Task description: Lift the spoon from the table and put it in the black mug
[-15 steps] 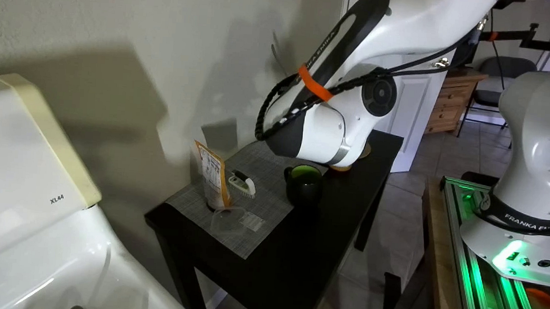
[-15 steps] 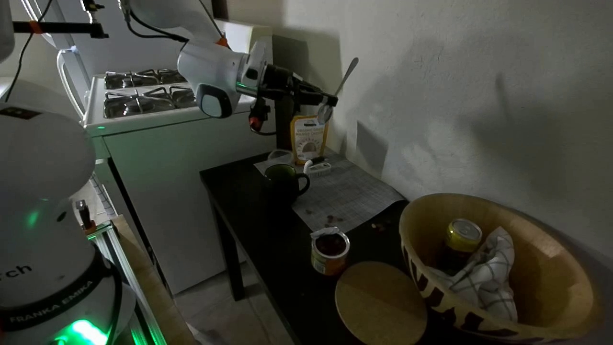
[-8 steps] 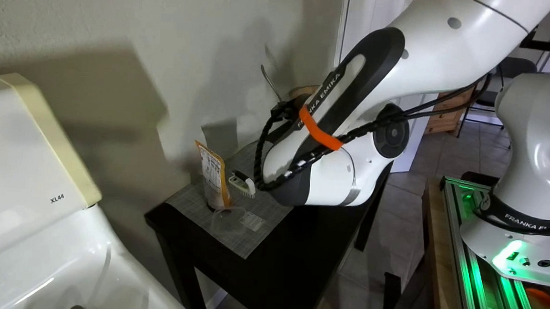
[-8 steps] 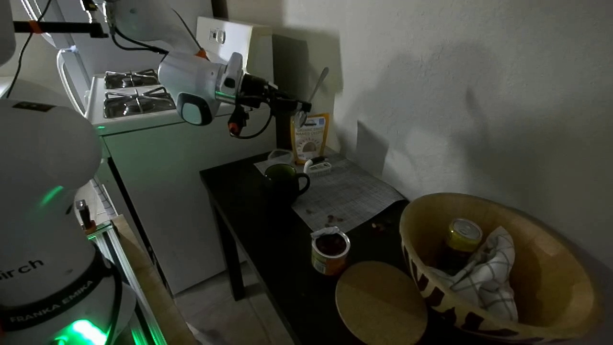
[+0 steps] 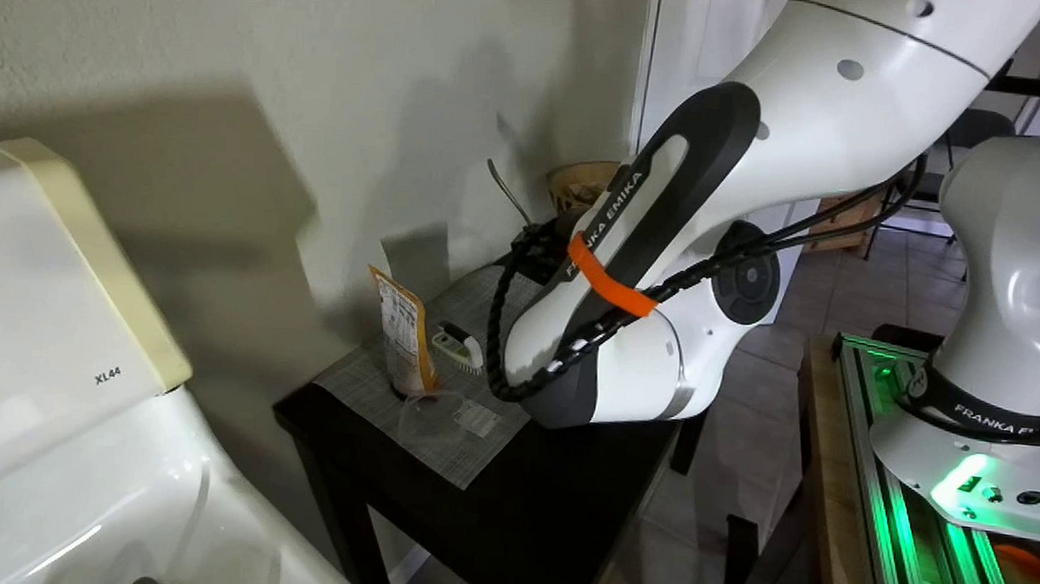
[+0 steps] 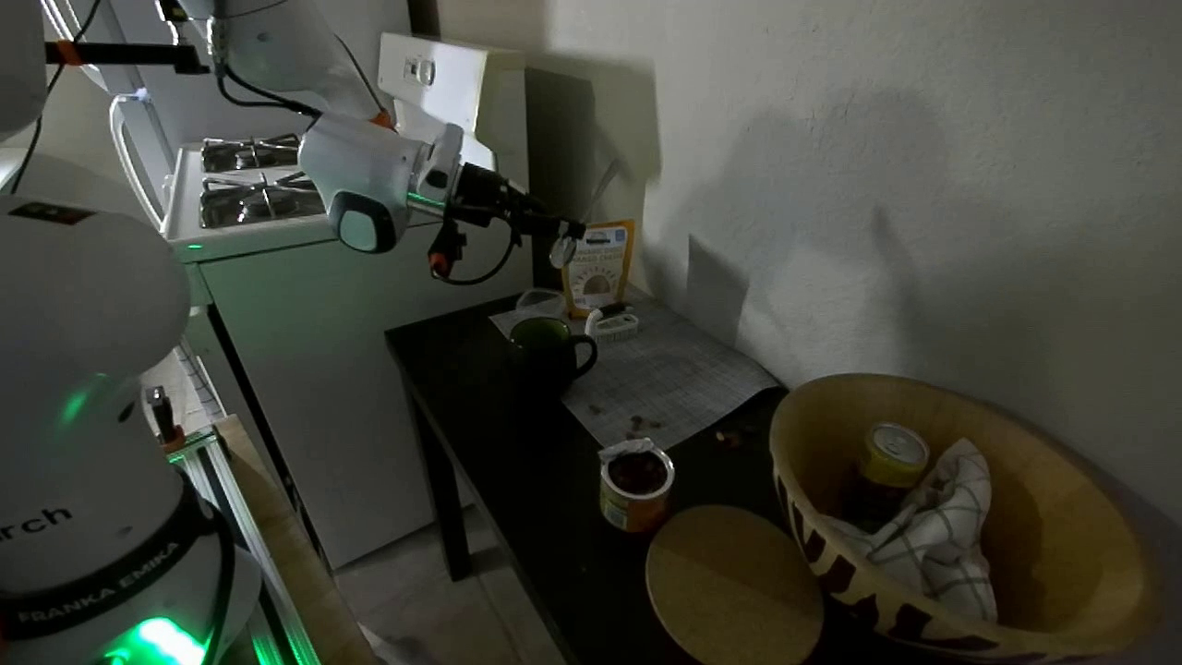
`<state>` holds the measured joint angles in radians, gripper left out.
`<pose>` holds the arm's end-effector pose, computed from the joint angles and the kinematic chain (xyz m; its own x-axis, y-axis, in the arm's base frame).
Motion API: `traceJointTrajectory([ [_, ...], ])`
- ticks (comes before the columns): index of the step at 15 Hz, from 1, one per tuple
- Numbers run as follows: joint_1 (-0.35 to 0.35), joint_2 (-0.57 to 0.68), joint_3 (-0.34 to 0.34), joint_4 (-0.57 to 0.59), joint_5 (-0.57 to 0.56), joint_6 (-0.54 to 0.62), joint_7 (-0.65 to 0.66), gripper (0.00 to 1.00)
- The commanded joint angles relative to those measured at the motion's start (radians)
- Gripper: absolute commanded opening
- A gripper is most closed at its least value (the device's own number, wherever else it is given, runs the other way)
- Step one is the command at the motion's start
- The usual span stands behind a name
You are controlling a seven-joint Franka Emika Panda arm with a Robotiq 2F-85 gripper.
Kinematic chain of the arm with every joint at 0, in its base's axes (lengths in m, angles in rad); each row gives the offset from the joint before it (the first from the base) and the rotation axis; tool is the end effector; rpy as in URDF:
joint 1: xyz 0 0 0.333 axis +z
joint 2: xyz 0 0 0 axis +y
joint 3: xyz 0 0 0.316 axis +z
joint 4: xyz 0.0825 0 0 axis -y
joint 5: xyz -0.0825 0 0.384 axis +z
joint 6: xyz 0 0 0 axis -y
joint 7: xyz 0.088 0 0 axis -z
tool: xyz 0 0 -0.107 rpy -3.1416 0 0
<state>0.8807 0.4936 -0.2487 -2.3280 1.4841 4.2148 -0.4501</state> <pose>0.4230 0.1487 0.2840 0.3205 -0.1089 0.9410 -0.5863 -0.8030 0.1068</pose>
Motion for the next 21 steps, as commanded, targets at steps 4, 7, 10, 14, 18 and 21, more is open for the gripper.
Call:
traceJointTrajectory([
  [4, 0.006, 0.060, 0.029, 0.008, 0.096, 0.021, -0.017, 0.01],
  [7, 0.006, 0.080, 0.050, 0.008, 0.135, 0.014, -0.018, 0.01],
  [10, 0.007, 0.107, 0.073, 0.013, 0.166, 0.014, 0.007, 0.01],
  [14, 0.007, 0.149, 0.092, 0.024, 0.176, 0.021, 0.039, 0.01],
  [18, 0.005, 0.172, 0.090, 0.026, 0.161, 0.030, 0.054, 0.01],
  [21, -0.056, 0.142, 0.143, 0.005, 0.114, 0.029, 0.043, 0.06],
])
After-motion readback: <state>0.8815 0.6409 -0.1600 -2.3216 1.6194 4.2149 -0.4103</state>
